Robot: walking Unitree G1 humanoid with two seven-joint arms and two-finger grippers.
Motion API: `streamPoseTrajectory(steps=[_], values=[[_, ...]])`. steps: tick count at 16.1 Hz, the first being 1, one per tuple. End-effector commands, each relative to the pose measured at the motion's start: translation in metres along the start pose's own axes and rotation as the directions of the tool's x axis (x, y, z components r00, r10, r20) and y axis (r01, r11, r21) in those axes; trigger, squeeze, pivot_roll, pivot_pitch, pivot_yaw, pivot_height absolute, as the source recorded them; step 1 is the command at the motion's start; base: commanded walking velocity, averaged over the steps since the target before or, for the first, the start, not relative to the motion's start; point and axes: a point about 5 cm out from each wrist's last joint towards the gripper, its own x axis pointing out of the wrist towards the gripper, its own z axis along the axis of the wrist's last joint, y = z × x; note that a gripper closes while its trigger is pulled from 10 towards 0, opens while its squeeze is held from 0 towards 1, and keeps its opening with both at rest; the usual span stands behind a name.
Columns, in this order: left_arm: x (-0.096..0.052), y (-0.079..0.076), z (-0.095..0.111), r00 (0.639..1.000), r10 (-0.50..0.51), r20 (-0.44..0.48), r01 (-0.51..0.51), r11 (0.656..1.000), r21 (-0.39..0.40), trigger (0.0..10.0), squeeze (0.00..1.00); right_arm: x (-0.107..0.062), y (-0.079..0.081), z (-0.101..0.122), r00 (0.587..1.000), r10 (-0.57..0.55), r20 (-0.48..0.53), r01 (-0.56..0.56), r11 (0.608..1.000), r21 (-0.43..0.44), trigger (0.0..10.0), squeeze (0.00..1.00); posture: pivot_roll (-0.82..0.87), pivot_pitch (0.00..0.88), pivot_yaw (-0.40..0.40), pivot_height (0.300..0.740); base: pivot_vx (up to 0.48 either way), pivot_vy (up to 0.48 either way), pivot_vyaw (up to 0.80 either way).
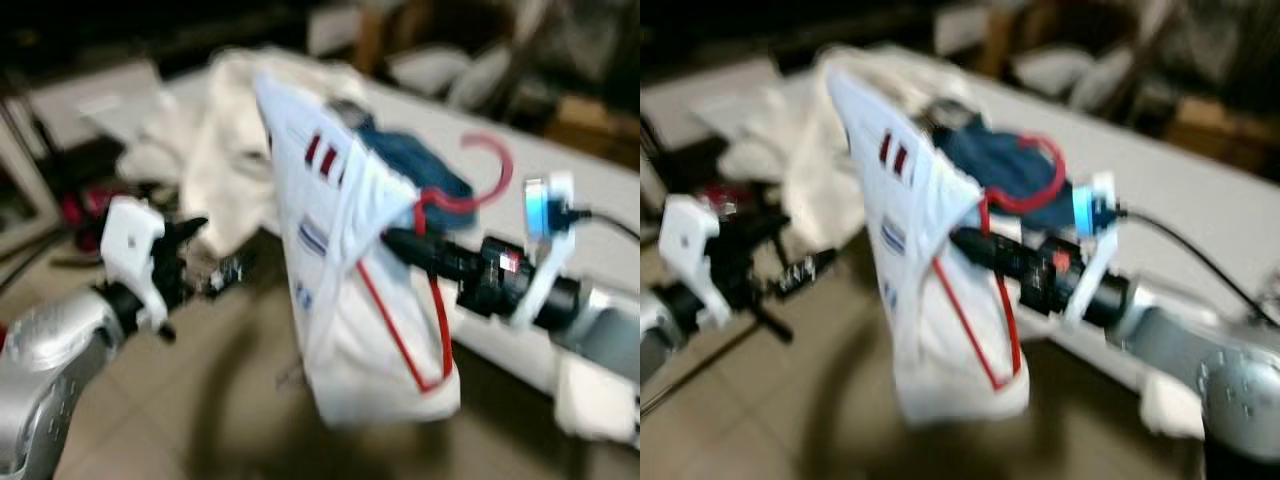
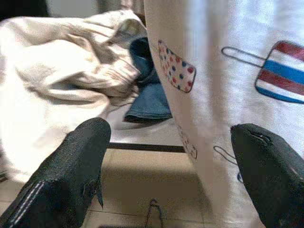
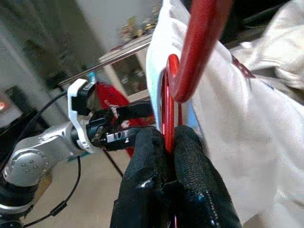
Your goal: Hang hanger
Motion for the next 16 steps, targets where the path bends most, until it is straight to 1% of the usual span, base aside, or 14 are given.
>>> streamPoseTrajectory(steps=[1,8,10,11,12,13,14,15,16], values=[[0.002,-0.005,0.001,1.000,-0.025,0.001,0.025,1.000,0.005,10.0,0.88,-0.002,0.005,0.007,0.999,0.028,0.030,-0.027,0.999,-0.028,10.0,0.00,-0.04,0.000,-0.032,0.740,0.000,0.000,0.80],[0.003,-0.004,0.002,1.000,-0.026,0.003,0.026,1.000,0.010,10.0,0.87,-0.001,0.004,0.006,0.999,0.035,0.029,-0.034,0.999,-0.028,10.0,0.00,-0.04,0.000,-0.037,0.740,0.000,0.000,0.80],[0.004,-0.004,0.001,1.000,-0.025,-0.005,0.025,1.000,0.015,10.0,0.87,0.000,0.000,0.004,1.000,0.011,0.029,-0.011,1.000,-0.017,10.0,0.00,-0.04,0.000,-0.038,0.740,0.000,0.000,0.80],[0.006,-0.004,-0.002,1.000,-0.018,-0.025,0.018,0.999,0.032,10.0,0.87,0.002,-0.007,0.000,0.999,-0.034,0.026,0.034,0.999,-0.009,10.0,0.00,-0.04,0.000,-0.039,0.740,0.000,0.000,0.80],[0.010,-0.001,-0.009,0.998,0.016,-0.062,-0.013,0.999,0.051,10.0,0.87,0.005,-0.017,-0.005,0.994,-0.106,0.018,0.106,0.994,-0.014,10.0,0.00,-0.04,0.000,-0.039,0.740,0.000,0.000,0.80],[0.017,0.004,-0.018,0.993,0.080,-0.090,-0.076,0.996,0.050,10.0,0.87,0.010,-0.025,-0.012,0.985,-0.170,0.022,0.171,0.985,-0.026,10.0,0.00,-0.04,0.000,-0.037,0.740,0.000,0.000,0.80],[0.021,0.006,-0.025,0.986,0.119,-0.117,-0.111,0.991,0.074,10.0,0.87,0.015,-0.031,-0.019,0.977,-0.214,0.019,0.215,0.976,-0.026,10.0,0.00,-0.05,0.000,-0.034,0.740,0.000,0.000,0.80],[0.024,0.006,-0.029,0.983,0.130,-0.132,-0.119,0.989,0.093,10.0,0.87,0.018,-0.038,-0.025,0.962,-0.273,0.022,0.273,0.961,-0.043,10.0,0.00,-0.05,0.000,-0.032,0.740,0.000,0.000,0.80],[0.026,0.003,-0.031,0.982,0.126,-0.141,-0.112,0.989,0.101,10.0,0.86,0.021,-0.041,-0.030,0.954,-0.298,0.022,0.299,0.954,-0.027,10.0,0.00,-0.05,0.000,-0.027,0.740,0.000,0.000,0.80]])
